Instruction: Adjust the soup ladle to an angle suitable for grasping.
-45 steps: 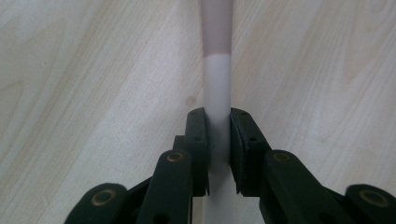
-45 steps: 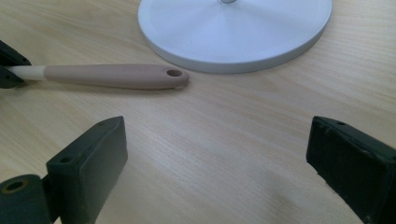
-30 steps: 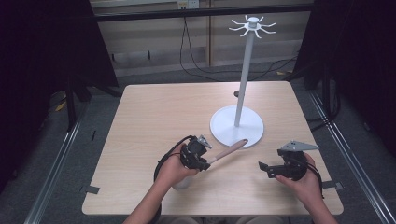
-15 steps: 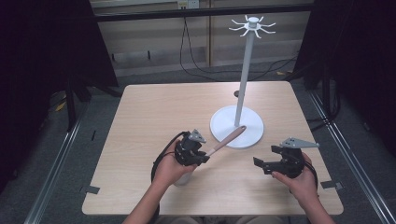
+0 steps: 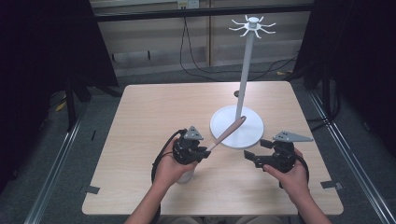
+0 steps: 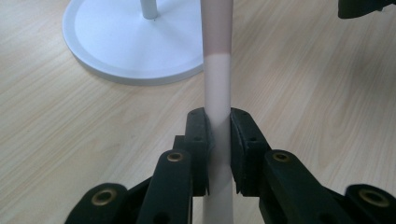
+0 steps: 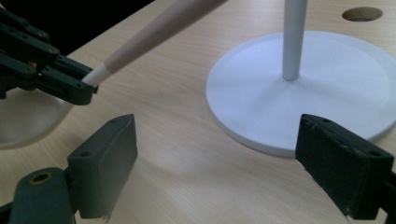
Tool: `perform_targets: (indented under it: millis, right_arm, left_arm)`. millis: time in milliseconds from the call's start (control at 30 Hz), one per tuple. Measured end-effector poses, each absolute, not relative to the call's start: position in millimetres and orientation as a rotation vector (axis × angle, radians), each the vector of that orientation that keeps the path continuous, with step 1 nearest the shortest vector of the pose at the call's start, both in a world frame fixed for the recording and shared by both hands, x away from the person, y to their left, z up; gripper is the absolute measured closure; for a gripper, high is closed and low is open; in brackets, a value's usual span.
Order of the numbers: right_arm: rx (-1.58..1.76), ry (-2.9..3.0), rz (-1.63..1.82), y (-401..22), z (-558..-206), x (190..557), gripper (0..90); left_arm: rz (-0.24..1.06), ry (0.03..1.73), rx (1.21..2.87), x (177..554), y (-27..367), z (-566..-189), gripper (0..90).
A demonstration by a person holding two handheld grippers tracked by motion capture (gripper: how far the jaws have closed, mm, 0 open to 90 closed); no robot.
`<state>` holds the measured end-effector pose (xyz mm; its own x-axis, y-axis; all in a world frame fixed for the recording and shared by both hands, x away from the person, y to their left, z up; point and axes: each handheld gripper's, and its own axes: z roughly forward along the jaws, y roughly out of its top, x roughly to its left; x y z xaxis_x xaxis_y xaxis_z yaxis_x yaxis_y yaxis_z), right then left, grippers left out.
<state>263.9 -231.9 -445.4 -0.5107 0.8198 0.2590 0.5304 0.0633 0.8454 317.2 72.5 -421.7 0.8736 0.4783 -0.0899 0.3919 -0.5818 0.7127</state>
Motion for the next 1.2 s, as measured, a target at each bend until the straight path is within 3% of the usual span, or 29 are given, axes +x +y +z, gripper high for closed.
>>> perform_targets:
  millis: [567,1200]
  right_arm:
    - [1.358,2.019,1.566,-200.1,-426.7,276.0,22.4]
    - [1.375,2.002,1.621,-178.9,-412.5,286.8,26.8]
  left_arm:
    - [0.179,0.629,2.173,312.6,70.4,-415.4,78.8]
    - [0.172,0.597,2.144,305.4,59.0,-410.0,78.7]
